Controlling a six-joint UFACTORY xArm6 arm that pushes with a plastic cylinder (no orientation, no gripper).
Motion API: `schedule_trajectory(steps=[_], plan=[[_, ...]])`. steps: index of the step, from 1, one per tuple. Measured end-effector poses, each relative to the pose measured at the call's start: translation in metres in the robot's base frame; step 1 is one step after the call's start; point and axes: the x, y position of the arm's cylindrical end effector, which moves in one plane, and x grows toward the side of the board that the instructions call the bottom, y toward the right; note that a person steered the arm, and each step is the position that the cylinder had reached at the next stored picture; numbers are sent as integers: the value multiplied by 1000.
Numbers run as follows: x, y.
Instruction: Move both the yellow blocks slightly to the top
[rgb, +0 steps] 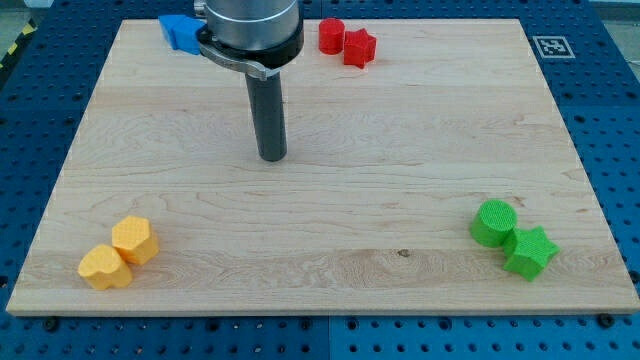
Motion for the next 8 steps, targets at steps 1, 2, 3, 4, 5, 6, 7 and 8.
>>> schedule_trajectory(steps=[1, 2, 3, 4, 5, 6, 7, 8], plan=[[1, 0], [16, 1], [67, 2], [99, 2], [119, -3], [156, -6], [172, -7], [174, -18]])
